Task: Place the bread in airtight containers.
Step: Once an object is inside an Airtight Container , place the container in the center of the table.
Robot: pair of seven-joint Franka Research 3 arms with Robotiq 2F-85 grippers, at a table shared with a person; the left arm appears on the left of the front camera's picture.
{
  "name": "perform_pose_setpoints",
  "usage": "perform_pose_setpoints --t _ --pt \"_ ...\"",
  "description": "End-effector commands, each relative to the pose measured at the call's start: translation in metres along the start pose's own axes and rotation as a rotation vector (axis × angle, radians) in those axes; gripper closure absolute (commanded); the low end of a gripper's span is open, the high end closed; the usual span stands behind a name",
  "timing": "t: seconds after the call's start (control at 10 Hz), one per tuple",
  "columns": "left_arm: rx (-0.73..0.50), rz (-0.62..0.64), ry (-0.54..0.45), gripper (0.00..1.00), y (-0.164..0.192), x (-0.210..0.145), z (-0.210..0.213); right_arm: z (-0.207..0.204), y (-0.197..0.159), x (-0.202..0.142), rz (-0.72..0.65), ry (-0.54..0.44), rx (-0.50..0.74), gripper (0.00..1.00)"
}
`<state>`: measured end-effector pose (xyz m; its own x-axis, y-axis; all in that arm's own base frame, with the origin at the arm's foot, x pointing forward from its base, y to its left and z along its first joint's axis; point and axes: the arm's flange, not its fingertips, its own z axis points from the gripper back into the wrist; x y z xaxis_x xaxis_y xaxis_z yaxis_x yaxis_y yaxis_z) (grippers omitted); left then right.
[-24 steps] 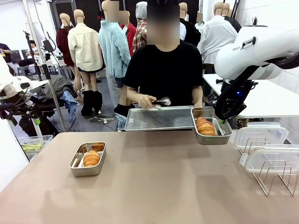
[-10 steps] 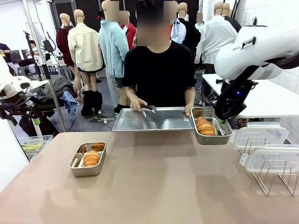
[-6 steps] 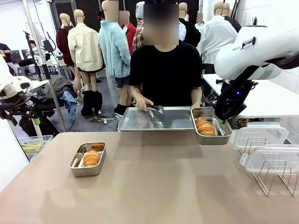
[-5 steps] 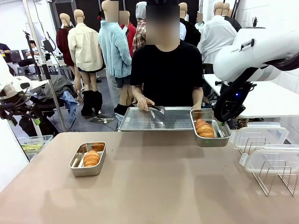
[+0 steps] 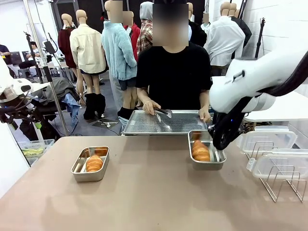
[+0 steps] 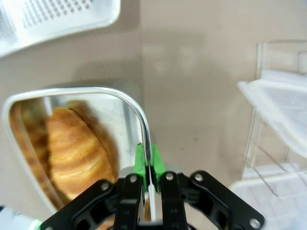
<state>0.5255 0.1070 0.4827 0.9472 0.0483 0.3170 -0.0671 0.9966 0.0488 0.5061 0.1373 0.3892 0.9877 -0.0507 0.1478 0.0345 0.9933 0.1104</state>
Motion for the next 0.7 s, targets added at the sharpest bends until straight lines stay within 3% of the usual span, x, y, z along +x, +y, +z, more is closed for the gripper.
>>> perform_pose_setpoints --t 0.0,0.5,0.6 --pt "0.019 0.005 -0.001 0.00 0.000 0.000 0.002 -0.026 0.008 0.005 -0.015 0.000 -0.010 1.00" --pt "0.019 0.005 -0.001 0.00 0.000 0.000 0.002 -0.050 0.004 0.020 -0.023 0.063 -0.005 1.00" --pt "0.019 0.005 -0.001 0.00 0.000 0.000 0.002 -0.048 0.005 0.018 -0.021 0.055 -0.026 0.82"
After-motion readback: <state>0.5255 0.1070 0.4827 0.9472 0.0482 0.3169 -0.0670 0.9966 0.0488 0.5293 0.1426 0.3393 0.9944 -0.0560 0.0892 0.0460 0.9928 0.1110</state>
